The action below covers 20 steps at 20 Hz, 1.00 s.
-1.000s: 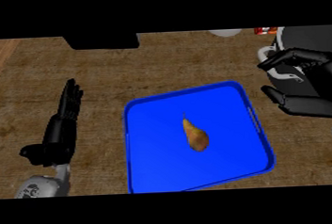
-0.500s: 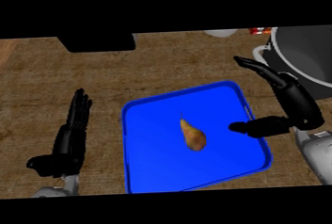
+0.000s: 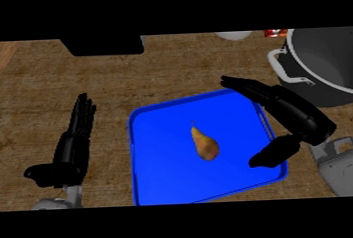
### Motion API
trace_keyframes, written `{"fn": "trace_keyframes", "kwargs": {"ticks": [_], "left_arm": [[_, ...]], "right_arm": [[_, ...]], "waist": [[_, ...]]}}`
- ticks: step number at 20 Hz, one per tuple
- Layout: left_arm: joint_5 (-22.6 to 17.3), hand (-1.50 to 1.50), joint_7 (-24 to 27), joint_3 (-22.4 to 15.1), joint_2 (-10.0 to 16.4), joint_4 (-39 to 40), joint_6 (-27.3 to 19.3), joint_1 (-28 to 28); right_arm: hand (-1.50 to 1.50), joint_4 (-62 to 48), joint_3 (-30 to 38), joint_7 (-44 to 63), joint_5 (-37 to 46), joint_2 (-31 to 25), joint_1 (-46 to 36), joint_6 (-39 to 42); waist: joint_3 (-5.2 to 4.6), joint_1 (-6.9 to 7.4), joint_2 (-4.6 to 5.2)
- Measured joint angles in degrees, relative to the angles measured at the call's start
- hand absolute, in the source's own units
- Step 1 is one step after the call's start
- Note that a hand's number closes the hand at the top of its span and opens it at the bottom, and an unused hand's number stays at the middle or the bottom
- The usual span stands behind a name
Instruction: Pick the pear from the tray and place it in the pot
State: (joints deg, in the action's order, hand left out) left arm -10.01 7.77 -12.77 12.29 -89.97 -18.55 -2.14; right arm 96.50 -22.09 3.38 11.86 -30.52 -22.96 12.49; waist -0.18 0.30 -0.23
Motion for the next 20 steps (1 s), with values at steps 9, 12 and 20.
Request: {"fn": "trace_keyframes", "kwargs": {"ticks": [9,12,20], "left_arm": [[0.3,0.0,1.09,0.85,-0.66,1.29,1.19,0.22],[0.39,0.0,-0.06,1.7,-0.65,0.87,1.62,-0.08],[2.01,0.0,-0.05,2.09,-2.06,-0.65,2.32,1.39]], "right_arm": [[-1.5,0.46,-9.51,20.72,5.49,5.41,-5.21,10.53],[-1.5,-3.3,-9.97,22.85,7.23,9.57,-6.78,12.26],[-1.5,-10.25,-10.03,24.27,14.04,13.75,-6.92,16.54]], "waist": [[0.09,0.05,0.14],[0.13,0.11,0.2],[0.16,0.02,0.22]]}}
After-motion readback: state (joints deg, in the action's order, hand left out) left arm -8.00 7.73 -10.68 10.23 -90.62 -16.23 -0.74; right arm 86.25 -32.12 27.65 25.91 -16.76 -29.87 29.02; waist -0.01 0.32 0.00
